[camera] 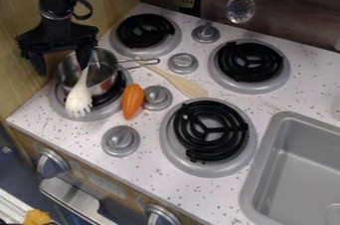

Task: Moved the orange object in between the right upper burners

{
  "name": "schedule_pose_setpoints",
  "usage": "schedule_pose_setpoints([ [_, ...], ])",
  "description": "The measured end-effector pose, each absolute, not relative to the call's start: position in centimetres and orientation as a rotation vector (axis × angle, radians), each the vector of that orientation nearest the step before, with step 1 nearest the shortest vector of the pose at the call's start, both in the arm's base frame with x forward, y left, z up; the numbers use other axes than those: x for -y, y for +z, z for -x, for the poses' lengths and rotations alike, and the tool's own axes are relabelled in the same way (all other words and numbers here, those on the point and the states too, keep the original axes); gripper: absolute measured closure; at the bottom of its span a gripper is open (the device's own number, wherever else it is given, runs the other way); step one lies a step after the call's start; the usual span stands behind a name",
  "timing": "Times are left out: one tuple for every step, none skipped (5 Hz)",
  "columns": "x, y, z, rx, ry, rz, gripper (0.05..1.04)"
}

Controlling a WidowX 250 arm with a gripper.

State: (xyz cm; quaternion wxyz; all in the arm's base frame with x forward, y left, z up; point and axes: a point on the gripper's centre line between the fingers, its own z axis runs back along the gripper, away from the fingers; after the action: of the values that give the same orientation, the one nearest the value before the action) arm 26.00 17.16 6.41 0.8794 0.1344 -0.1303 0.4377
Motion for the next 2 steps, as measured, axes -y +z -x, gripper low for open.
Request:
schedule_pose_setpoints([
  [-16.98, 5.56, -25.64, 0.24, 0.912, -0.28, 0.084],
  [-16.3, 5.46, -25.44, 0.226, 0.907, -0.292, 0.084],
])
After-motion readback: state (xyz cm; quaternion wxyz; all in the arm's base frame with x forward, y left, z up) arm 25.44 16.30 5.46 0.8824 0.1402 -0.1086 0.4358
